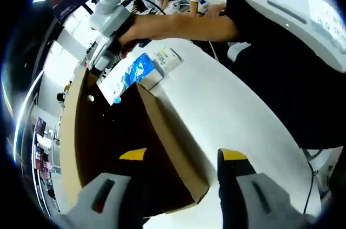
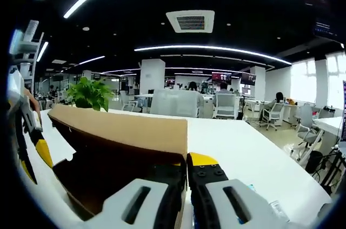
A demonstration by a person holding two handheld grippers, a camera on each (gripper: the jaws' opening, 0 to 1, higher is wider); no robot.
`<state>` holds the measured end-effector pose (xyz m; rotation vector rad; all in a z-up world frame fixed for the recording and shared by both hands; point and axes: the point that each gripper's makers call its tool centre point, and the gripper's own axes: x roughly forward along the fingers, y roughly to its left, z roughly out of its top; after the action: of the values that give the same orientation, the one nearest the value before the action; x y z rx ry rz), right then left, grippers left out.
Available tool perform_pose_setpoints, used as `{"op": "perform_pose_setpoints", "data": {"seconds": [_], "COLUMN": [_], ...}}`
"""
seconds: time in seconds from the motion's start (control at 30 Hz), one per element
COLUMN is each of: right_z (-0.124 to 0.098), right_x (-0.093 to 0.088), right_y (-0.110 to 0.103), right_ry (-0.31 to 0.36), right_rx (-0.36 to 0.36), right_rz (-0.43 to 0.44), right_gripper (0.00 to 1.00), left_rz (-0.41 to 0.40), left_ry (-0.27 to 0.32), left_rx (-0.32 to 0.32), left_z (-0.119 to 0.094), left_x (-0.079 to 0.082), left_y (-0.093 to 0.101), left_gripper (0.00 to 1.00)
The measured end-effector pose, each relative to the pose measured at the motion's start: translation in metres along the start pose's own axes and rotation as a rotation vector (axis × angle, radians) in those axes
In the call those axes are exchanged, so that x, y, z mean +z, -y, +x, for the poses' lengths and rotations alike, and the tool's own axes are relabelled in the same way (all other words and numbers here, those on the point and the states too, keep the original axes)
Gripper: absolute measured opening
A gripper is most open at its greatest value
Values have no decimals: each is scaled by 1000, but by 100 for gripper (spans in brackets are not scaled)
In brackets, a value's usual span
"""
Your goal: Operate the shoe box by opening the lid, removing the specified soft item, and placing it in the target area until the item is outside and the box remains undamaged.
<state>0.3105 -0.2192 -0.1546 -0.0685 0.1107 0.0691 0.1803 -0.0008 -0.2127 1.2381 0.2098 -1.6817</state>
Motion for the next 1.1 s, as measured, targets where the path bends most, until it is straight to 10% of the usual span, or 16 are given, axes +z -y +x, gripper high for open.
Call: {"op": "perform_pose_setpoints", "data": {"seconds": [0.4,0.8,1.1], "right_z": [-1,-2,-3], "right_x": [1,2,3], "right_y": [1,-2,-3], "right_ry": [22,31,29], "right_rx": [21,24,29], "right_rz": [11,1,-11], "right_gripper": [1,1,1], "left_rz": [-387,-349,-360], "left_ry": [-55,-227,-305], "left_rx": [139,320,311], "left_z": [-52,-71,-60], "left_x": [9,10,6], "left_y": [-48,-104,-113], "left_gripper": [53,56,54]}}
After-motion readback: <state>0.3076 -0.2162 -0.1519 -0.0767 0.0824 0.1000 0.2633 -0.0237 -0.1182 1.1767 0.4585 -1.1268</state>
